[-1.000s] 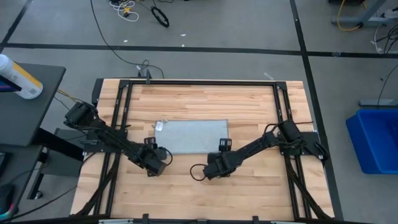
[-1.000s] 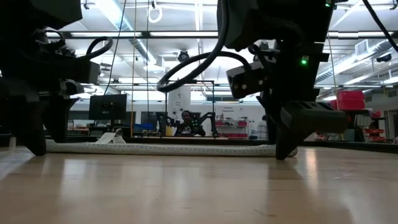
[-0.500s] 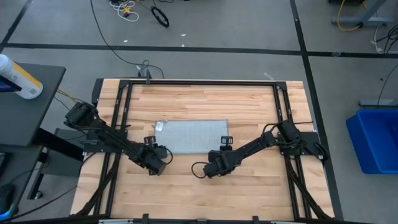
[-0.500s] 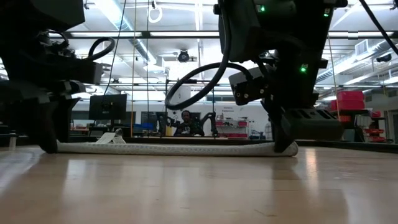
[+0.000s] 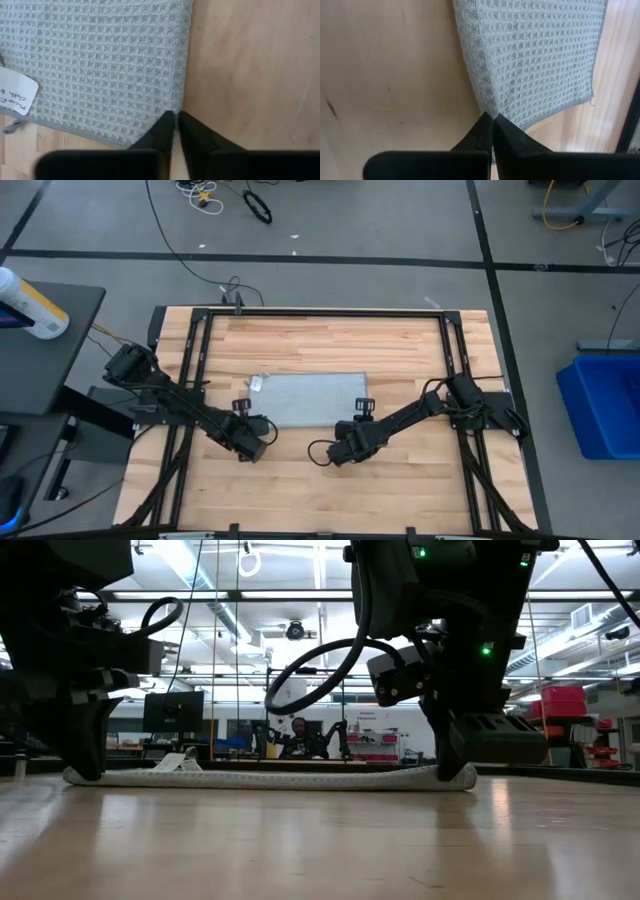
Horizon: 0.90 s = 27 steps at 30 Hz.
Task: Fold microfiber towels
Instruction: Fold the gray microfiber towel
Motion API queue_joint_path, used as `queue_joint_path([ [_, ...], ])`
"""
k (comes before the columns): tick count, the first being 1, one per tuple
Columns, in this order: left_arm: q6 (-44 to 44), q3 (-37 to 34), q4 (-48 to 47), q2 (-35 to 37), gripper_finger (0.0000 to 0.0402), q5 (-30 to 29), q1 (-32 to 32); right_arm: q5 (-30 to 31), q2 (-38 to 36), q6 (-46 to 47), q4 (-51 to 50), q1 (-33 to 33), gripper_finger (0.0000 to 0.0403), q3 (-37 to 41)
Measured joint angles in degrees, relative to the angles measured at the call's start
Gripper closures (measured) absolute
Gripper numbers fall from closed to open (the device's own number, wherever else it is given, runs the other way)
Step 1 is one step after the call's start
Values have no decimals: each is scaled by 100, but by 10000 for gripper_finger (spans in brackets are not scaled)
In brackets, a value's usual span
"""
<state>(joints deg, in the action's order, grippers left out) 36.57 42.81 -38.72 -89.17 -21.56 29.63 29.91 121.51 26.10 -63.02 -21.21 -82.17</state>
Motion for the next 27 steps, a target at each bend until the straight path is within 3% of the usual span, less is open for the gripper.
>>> queue_joint_path([
  [10,176,90,-476,0,398,33,17,0,-2,0,-20,-4,401,-4],
  [21,25,1451,-2005,66,400,-725,73,-3,-7,150,-399,-65,402,-7],
  [27,85,1598,-2341,66,401,-733,28,157,-9,389,-661,-192,403,-10],
])
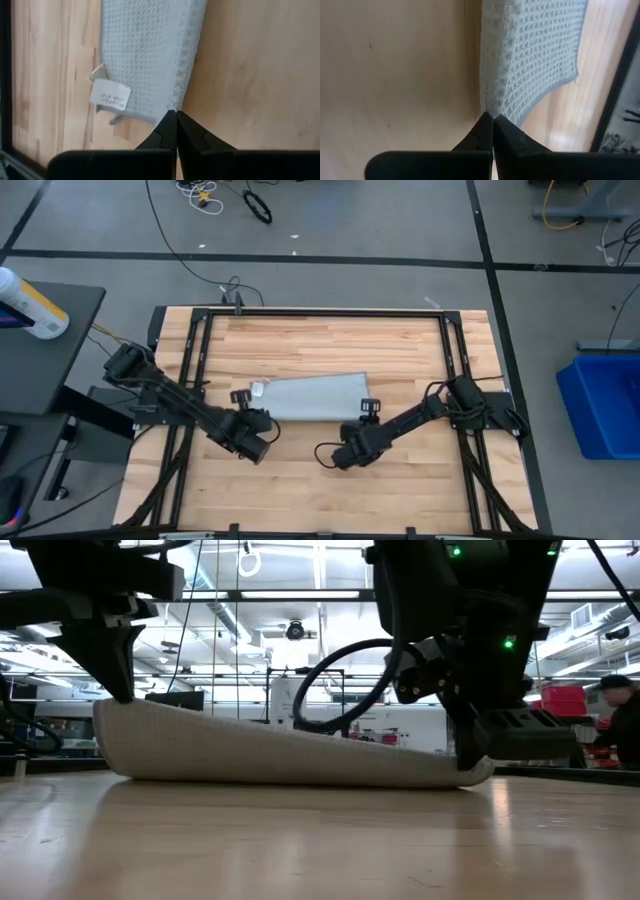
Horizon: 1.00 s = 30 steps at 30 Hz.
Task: Fold microfiber towels
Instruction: Fold the gray microfiber towel
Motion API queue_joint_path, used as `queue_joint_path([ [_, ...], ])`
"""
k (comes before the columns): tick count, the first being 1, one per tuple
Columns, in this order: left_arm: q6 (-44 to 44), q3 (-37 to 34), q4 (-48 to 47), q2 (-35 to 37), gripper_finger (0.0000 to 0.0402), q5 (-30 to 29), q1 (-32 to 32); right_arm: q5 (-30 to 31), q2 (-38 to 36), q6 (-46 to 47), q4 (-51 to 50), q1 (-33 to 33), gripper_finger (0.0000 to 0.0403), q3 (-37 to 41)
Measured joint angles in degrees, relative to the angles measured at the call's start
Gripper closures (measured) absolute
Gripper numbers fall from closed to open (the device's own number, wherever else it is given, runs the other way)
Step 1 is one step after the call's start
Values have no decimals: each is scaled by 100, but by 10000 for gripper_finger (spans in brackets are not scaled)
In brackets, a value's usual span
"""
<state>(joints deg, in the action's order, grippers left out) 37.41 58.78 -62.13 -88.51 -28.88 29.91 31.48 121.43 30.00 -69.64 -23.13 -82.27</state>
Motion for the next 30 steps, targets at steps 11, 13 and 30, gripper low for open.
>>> queue_joint_path([
  [11,164,0,-41,0,401,-2,0,408,-2,4,-440,16,403,-6],
  [13,185,0,-41,0,401,-4,-2,507,-2,2,-532,33,403,-6],
  [30,774,-2,-488,421,401,-181,-1,1327,-600,-26,-684,274,403,-8],
])
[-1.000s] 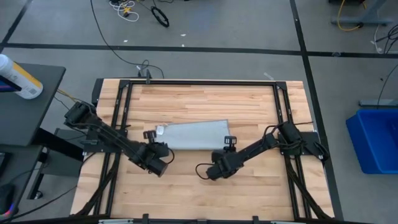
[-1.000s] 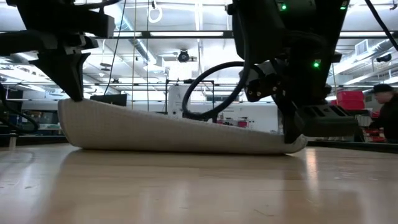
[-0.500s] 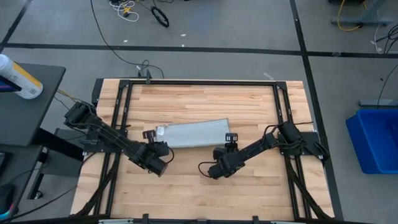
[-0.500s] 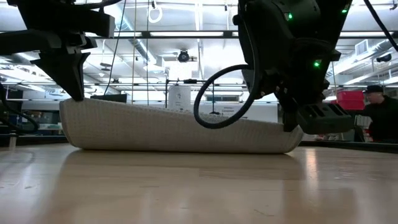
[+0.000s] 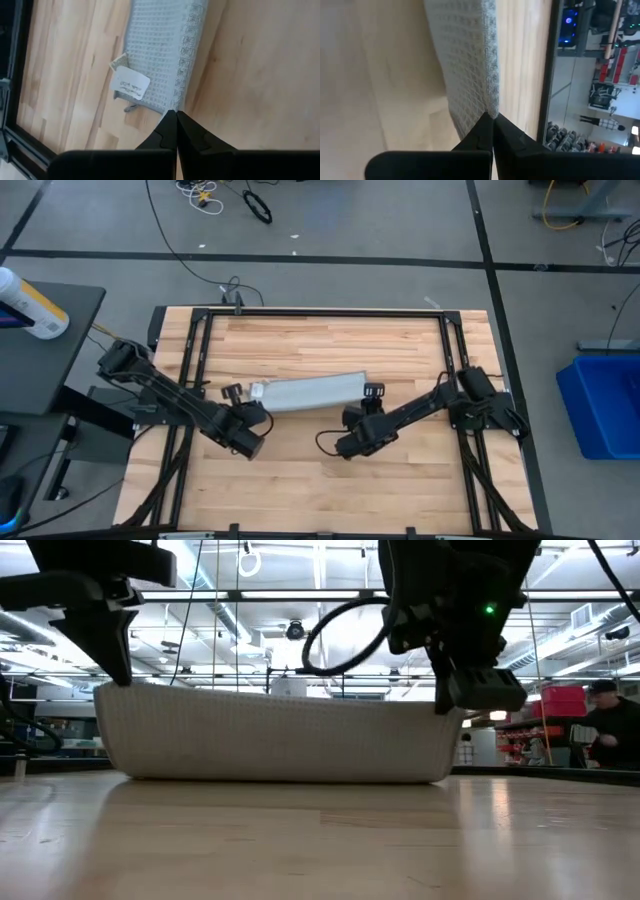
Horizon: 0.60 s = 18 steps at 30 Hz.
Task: Fold microfiber towels
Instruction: Fold the gray microfiber towel
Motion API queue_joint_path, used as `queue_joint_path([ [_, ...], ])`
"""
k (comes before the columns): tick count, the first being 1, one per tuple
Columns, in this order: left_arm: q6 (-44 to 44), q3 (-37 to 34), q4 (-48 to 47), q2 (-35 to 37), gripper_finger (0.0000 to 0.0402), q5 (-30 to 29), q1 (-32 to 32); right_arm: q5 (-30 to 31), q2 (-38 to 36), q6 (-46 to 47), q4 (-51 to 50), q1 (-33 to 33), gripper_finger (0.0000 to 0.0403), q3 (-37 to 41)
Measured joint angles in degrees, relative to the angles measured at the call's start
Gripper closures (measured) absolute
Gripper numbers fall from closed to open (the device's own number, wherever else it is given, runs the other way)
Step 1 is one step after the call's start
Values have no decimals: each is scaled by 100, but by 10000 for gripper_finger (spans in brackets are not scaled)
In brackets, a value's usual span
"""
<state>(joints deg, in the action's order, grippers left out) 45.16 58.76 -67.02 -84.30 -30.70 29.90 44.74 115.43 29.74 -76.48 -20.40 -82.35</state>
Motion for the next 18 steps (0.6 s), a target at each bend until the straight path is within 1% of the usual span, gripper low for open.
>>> queue_joint_path([
  [7,218,-2,23,130,401,-33,2,38,-36,-102,129,42,403,2],
  [18,449,-4,474,127,401,379,151,-575,-36,435,318,-183,403,0],
])
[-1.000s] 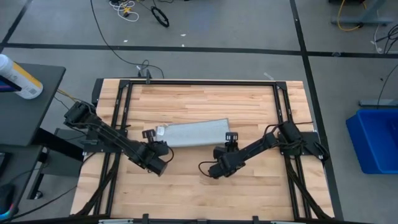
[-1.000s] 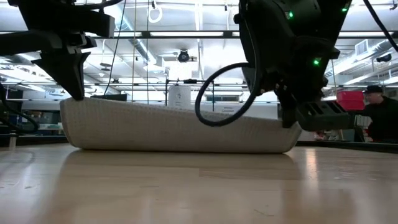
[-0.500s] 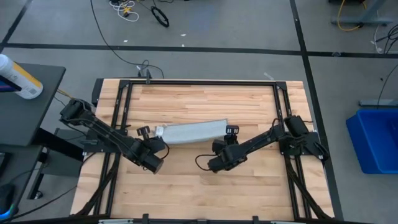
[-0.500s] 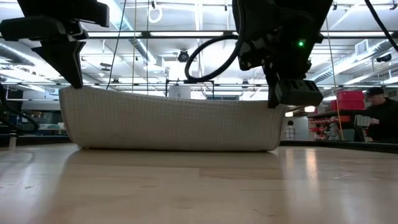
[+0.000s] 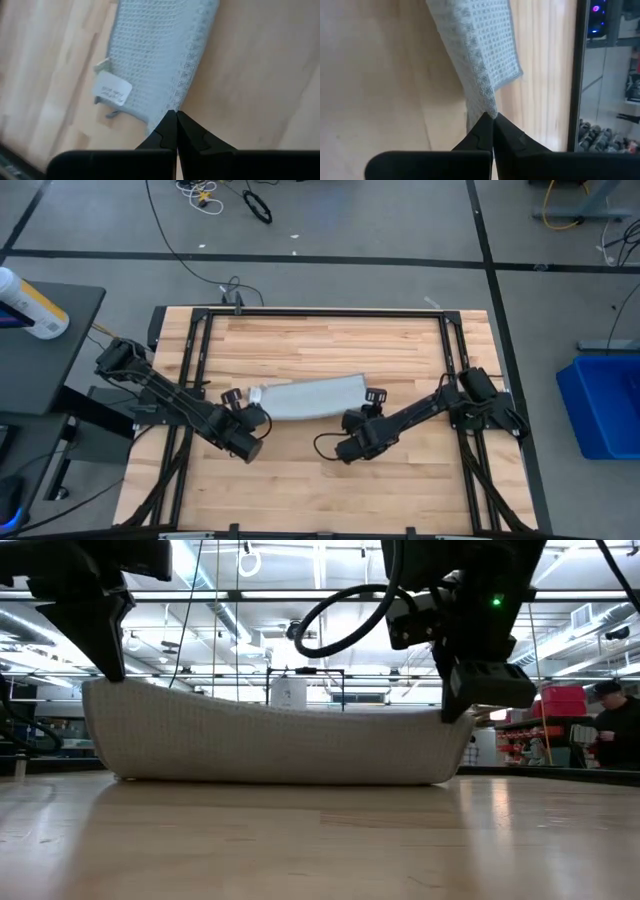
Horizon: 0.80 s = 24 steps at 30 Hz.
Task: Fold microfiber towels
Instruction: Fold the gray microfiber towel
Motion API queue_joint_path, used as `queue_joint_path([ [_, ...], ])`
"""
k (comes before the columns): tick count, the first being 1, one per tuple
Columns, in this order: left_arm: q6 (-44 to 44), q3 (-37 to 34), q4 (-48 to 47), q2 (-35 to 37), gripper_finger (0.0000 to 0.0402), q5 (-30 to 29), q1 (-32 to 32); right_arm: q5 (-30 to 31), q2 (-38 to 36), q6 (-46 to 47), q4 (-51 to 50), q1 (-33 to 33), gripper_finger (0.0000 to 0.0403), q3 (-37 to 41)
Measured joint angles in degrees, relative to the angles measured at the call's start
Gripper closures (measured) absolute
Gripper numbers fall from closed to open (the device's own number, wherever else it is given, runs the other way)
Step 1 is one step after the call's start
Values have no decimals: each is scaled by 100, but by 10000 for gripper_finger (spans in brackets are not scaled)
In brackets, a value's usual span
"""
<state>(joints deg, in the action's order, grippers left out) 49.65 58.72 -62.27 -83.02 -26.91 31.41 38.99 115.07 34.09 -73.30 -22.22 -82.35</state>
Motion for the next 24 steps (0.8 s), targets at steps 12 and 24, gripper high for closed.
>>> queue_joint_path([
  [12,644,0,-102,-2,401,207,-164,-294,2,-706,159,288,403,-672],
  [24,551,0,-297,-6,401,341,-905,-902,7,-1265,650,950,403,-852],
])
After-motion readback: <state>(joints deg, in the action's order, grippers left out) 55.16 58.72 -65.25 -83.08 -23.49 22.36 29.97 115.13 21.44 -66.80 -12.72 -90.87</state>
